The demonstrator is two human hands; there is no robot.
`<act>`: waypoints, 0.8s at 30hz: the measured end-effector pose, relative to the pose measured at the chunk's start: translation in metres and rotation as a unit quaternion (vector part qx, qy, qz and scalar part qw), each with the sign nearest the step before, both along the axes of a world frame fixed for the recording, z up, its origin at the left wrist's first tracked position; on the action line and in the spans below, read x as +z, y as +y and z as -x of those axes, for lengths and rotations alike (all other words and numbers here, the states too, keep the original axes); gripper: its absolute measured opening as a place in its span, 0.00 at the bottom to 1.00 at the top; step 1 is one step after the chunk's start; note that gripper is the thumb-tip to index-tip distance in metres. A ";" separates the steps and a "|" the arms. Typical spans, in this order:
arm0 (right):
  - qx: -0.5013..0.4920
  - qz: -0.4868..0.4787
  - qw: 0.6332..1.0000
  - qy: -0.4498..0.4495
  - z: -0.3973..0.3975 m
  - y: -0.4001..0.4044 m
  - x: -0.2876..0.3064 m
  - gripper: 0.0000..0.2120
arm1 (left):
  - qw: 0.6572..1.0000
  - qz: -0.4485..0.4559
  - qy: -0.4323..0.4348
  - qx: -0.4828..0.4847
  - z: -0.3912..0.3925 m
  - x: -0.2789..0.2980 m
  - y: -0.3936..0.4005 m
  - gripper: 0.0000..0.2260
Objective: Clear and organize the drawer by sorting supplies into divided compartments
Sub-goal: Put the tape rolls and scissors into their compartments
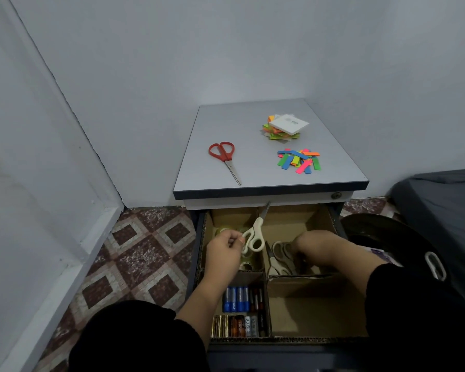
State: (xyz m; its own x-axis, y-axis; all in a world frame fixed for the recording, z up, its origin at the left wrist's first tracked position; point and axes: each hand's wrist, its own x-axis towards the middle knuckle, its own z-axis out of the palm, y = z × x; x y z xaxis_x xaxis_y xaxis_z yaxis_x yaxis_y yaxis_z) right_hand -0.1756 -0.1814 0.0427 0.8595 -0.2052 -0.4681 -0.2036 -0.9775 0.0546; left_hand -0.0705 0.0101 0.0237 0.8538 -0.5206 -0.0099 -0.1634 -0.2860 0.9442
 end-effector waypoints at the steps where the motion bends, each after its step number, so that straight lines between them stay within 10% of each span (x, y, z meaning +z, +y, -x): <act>1: 0.003 0.006 1.000 0.012 0.002 -0.001 -0.002 0.10 | 1.000 0.000 0.001 0.001 0.000 0.000 0.000 0.08; 7: 0.012 0.096 0.994 0.042 0.016 -0.008 -0.002 0.13 | 1.000 -0.012 0.002 -0.001 0.002 0.000 0.000 0.07; 12: -0.013 0.182 0.975 -0.126 0.031 -0.011 -0.008 0.12 | 0.990 -0.075 -0.120 -0.029 0.009 0.009 -0.006 0.05; 18: -0.172 0.061 0.898 -0.400 0.044 -0.023 -0.027 0.10 | 0.840 -0.246 -0.450 -0.175 0.014 0.047 -0.042 0.04; 24: -0.170 0.049 0.884 -0.432 0.045 -0.020 -0.025 0.10 | 0.828 -0.380 -0.358 -0.204 0.032 0.060 -0.077 0.07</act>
